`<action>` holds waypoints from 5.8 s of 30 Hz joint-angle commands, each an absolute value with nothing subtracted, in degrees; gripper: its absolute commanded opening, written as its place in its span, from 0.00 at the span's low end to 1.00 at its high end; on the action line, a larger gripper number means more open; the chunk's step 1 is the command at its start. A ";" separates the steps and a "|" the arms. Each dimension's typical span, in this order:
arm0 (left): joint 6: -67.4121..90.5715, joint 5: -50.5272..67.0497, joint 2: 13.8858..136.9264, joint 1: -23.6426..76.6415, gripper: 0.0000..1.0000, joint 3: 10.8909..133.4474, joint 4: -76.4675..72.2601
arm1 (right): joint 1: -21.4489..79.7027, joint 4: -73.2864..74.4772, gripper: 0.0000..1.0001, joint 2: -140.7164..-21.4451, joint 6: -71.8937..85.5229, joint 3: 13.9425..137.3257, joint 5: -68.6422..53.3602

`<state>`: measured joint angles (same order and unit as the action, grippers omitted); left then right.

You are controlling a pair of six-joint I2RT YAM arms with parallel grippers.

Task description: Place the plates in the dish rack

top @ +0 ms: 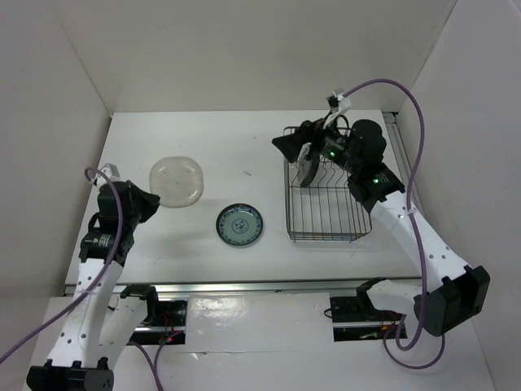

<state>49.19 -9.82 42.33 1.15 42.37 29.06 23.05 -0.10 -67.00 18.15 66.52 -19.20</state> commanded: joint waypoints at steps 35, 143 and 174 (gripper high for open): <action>41.31 29.97 45.43 -0.09 0.05 37.09 1.84 | 45.44 -5.28 0.00 -82.10 17.49 66.36 -5.76; 45.35 20.22 61.34 6.85 0.86 30.94 1.68 | 26.98 22.86 1.00 -72.42 21.97 72.51 38.60; 49.39 12.48 85.34 17.58 0.58 29.62 -12.04 | 29.36 18.54 1.00 -66.71 19.16 68.91 34.10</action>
<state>49.56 13.32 83.24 17.21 29.89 -13.52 28.75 20.80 -68.69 19.81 68.86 33.78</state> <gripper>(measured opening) 0.594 0.999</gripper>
